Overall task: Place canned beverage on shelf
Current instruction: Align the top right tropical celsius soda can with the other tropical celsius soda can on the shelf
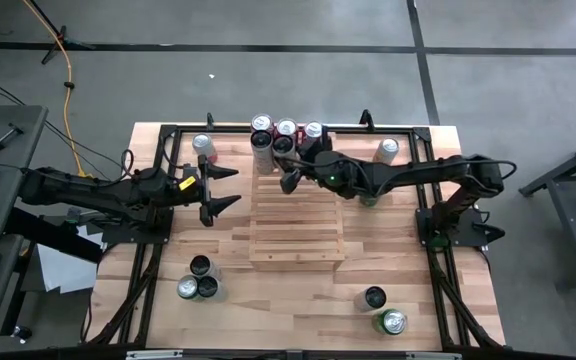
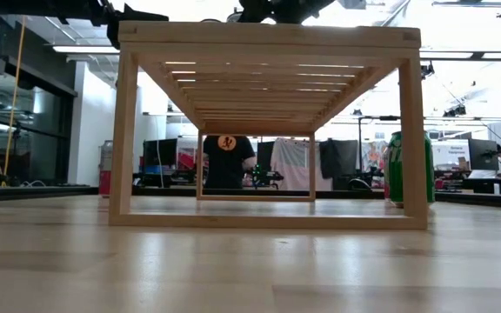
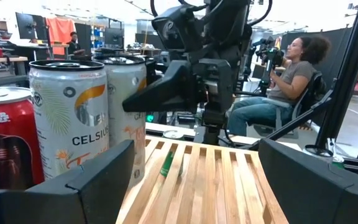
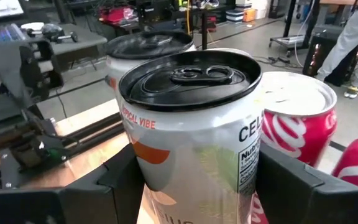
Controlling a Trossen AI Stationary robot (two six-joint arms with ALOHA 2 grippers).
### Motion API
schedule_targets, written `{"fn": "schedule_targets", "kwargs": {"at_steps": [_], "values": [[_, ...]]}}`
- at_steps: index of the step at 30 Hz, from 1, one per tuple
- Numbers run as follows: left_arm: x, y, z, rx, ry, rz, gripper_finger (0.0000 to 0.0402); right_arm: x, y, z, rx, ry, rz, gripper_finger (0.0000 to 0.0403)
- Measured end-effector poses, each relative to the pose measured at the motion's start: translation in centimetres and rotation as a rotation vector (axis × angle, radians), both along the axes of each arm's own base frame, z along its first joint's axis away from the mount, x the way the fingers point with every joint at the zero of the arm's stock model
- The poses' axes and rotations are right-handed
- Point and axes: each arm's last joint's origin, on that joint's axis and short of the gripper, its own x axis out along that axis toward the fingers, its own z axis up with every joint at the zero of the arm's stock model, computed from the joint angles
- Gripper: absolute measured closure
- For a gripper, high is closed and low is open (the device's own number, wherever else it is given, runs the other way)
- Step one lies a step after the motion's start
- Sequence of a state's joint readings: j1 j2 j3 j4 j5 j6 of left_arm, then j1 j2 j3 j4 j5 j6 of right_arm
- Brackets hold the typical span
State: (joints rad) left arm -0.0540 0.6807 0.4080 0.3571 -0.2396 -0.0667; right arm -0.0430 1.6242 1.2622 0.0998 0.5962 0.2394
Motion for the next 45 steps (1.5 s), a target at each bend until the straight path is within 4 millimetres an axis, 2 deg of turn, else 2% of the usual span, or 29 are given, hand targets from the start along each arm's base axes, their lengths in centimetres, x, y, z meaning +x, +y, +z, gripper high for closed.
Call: {"fn": "schedule_targets", "kwargs": {"at_steps": [10, 45], "values": [[0.00, -0.01, -0.02, -0.001, 0.002, -0.002, 0.0067, 0.32, -0.19, -0.54, 0.003, 0.005, -0.032, 0.0143], [0.00, -0.01, -0.02, -0.001, 0.002, -0.002, 0.0067, 0.34, -0.25, -0.61, -0.057, 0.047, -0.035, 0.0138]]}}
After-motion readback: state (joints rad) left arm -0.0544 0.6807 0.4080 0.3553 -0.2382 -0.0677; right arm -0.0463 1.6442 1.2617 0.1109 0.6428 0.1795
